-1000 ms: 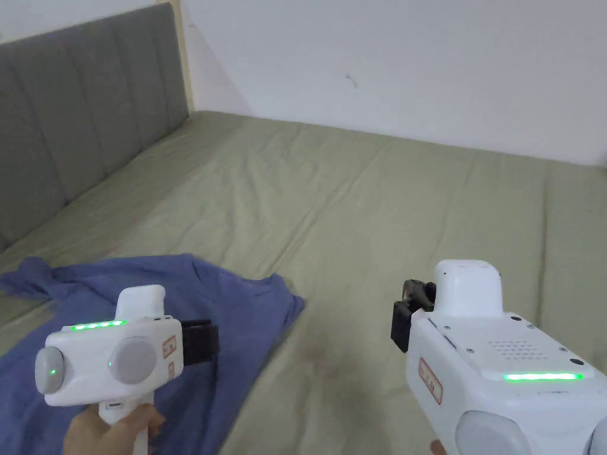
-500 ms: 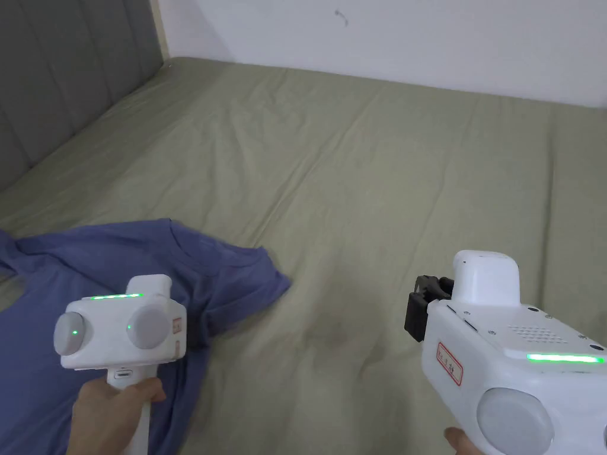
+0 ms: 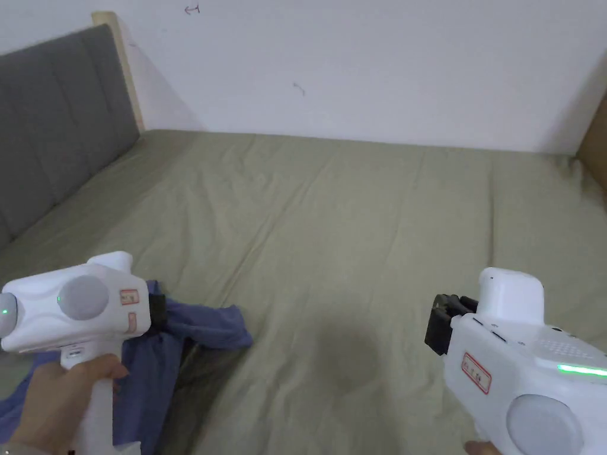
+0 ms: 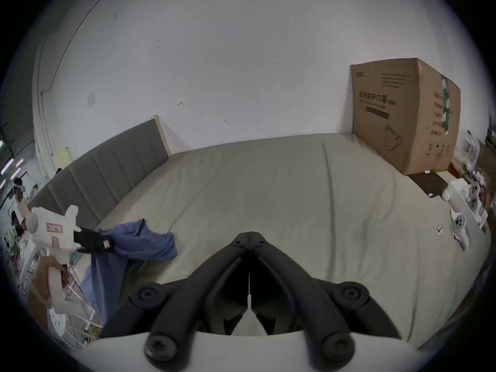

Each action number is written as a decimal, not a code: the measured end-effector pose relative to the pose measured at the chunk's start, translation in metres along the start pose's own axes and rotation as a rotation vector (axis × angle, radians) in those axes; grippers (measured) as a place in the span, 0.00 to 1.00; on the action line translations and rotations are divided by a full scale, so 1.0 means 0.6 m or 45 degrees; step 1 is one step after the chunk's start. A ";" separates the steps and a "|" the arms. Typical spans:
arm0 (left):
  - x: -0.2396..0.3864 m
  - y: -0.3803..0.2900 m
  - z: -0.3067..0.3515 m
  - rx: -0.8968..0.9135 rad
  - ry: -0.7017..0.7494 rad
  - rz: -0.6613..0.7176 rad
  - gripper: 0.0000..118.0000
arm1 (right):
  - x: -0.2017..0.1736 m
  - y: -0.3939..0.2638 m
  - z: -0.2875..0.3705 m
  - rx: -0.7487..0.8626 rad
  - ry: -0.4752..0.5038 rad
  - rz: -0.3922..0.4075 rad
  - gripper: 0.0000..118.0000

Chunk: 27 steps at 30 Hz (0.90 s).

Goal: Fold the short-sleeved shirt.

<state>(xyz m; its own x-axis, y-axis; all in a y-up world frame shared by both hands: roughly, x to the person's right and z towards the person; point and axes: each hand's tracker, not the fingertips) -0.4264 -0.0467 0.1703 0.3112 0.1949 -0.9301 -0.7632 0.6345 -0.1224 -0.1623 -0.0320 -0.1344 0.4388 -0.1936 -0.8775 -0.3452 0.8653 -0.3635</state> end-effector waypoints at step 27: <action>0.610 -0.380 -0.082 -0.528 -0.722 -0.698 0.06 | 0.324 -0.043 0.239 0.112 -0.635 -0.234 0.00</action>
<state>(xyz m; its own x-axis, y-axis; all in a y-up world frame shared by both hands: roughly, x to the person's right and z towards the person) -0.1666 -0.1568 -0.1591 0.8423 0.3543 -0.4063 -0.5342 0.4472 -0.7174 0.0508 -0.0259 -0.2506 0.8335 -0.1209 -0.5391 -0.1644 0.8773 -0.4509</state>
